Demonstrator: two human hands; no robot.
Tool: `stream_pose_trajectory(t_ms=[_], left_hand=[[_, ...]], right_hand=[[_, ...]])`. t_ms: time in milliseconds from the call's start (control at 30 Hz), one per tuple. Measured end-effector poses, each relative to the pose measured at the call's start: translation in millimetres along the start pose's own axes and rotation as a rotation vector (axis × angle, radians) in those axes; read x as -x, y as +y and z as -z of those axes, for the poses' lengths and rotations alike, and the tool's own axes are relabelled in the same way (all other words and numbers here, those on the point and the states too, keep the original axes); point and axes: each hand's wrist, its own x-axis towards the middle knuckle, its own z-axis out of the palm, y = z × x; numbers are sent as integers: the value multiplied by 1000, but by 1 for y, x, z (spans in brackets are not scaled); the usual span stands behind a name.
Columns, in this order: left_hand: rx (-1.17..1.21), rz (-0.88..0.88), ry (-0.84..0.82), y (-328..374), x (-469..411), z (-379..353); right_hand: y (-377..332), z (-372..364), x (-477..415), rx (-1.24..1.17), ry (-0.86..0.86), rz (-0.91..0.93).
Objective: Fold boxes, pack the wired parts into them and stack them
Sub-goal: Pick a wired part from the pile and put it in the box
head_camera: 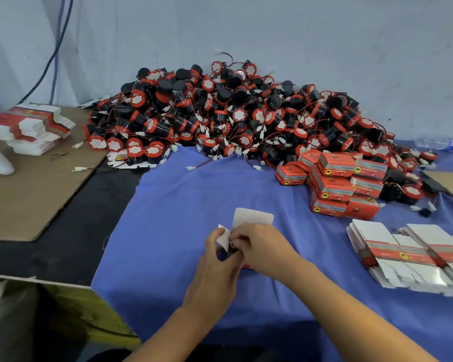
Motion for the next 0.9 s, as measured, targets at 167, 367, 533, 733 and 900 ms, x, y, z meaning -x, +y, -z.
stream_pose_trajectory(t_ms=[167, 367, 533, 733, 900], left_hand=[[70, 51, 1, 0, 2, 4], [130, -9, 2, -7, 5, 2], [135, -33, -18, -3, 0, 4], [-64, 10, -34, 2, 6, -4], [-74, -6, 24, 2, 11, -8]], right_hand=[[-3, 4, -9, -85, 24, -68], [1, 0, -14, 223, -159, 85], [13, 0, 2, 96, 56, 322], [33, -30, 28, -653, 984, -147], [52, -55, 31, -831, 703, -227]])
